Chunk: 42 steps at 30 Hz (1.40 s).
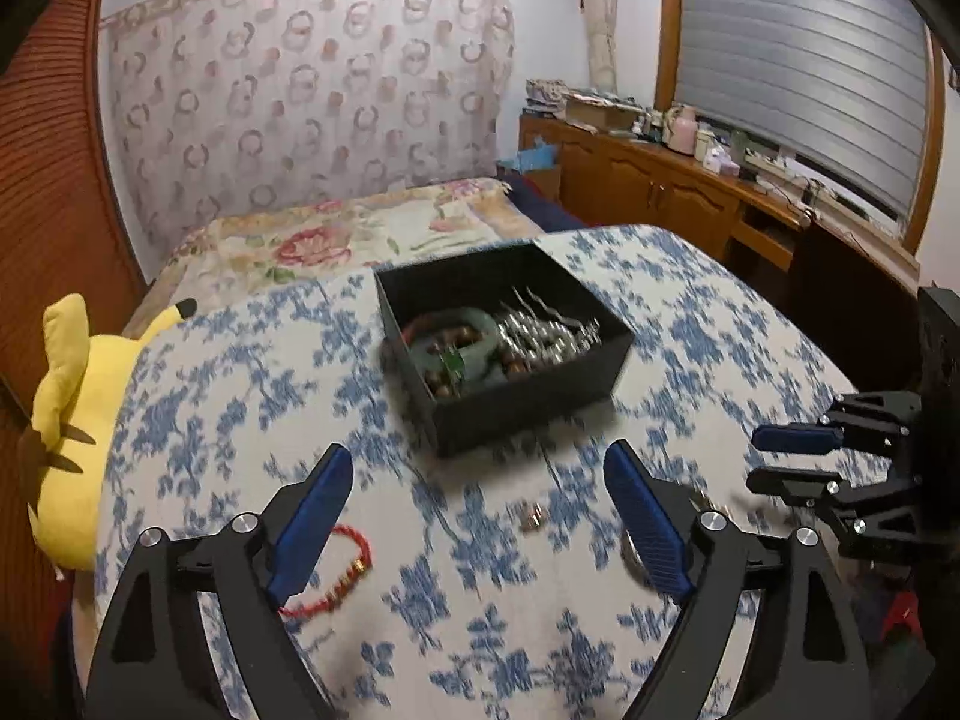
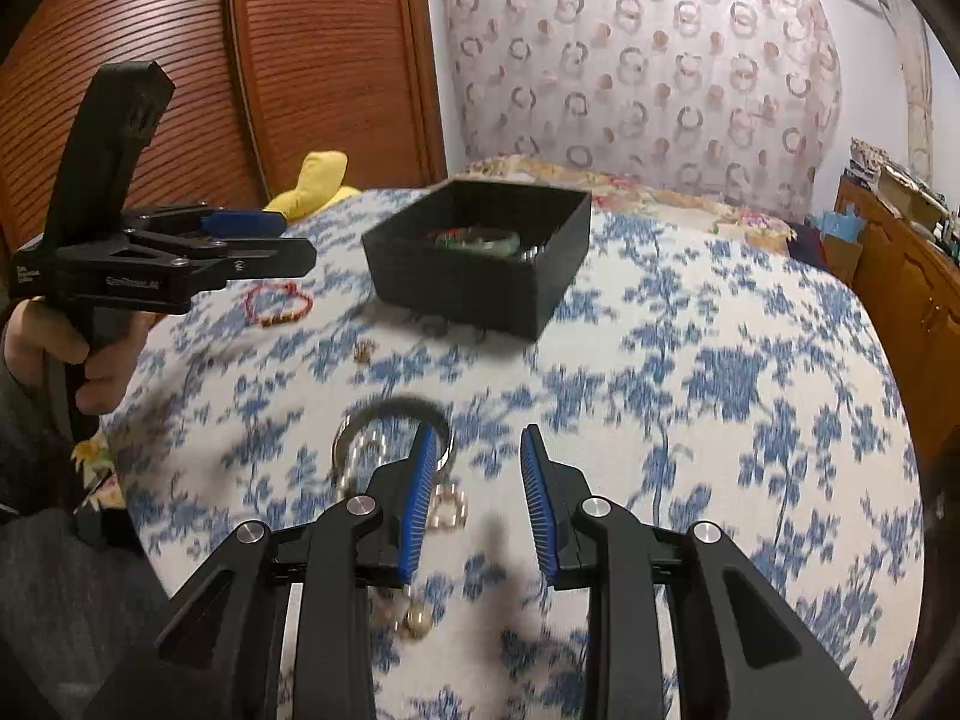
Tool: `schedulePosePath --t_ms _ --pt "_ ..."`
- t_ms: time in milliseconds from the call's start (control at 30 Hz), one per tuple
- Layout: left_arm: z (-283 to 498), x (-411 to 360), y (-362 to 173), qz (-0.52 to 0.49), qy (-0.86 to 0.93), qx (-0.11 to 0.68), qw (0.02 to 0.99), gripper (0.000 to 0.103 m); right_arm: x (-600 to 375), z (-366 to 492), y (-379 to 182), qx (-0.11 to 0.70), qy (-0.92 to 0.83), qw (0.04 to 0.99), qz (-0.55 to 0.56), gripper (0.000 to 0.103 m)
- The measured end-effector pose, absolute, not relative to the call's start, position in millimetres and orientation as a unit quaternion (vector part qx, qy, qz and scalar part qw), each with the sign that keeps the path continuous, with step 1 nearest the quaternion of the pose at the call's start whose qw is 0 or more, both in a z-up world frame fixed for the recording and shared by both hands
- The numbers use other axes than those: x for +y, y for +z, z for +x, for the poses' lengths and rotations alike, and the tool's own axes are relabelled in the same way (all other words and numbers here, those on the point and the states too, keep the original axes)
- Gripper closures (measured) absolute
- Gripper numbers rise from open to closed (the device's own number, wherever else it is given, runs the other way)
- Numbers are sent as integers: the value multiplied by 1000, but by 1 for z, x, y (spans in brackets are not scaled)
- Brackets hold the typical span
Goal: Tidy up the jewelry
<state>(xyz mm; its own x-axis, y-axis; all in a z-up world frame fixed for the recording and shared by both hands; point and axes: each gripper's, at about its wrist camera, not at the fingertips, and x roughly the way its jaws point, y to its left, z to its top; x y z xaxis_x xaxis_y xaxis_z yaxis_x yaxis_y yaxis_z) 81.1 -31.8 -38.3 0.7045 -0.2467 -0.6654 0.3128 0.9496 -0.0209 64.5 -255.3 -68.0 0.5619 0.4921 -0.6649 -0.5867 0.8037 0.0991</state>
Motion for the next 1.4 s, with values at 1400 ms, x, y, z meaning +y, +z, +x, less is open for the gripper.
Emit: schedulePosePath --t_ms 1400 --pt "64 -65 -80 59 -194 397 895 17 -285 44 -62 347 257 894 -121 93"
